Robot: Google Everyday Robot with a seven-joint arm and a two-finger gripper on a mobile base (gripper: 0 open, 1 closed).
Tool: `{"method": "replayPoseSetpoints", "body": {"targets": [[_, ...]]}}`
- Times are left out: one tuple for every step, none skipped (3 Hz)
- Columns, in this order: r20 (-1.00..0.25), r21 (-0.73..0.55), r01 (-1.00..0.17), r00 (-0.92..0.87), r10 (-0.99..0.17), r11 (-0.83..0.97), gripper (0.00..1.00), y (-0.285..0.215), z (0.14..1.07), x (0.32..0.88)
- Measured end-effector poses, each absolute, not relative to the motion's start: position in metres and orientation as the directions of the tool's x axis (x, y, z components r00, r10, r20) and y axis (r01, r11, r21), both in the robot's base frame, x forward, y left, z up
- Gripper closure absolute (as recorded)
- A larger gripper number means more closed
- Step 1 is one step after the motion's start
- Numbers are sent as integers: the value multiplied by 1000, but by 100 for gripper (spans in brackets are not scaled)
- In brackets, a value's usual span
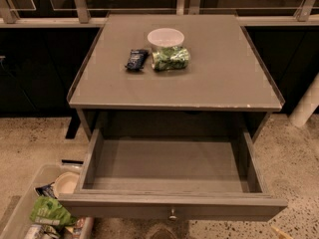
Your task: Close top drawer
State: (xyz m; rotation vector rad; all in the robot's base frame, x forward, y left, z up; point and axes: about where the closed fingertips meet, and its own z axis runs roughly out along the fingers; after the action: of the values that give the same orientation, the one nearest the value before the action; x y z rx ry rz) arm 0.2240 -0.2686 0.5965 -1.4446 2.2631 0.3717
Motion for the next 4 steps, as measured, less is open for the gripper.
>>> {"method": "replayPoseSetpoints", "body": {"targets": [[-450,-94,-852,-425,-785,515,0,-288,595,244],[-407,-88,-832,-472,-782,548,0,-299,583,267],[-404,-86,-832,-473,-783,548,0,-299,582,268],[-424,-50,-872,-424,-801,488,0,-286,576,279]]}}
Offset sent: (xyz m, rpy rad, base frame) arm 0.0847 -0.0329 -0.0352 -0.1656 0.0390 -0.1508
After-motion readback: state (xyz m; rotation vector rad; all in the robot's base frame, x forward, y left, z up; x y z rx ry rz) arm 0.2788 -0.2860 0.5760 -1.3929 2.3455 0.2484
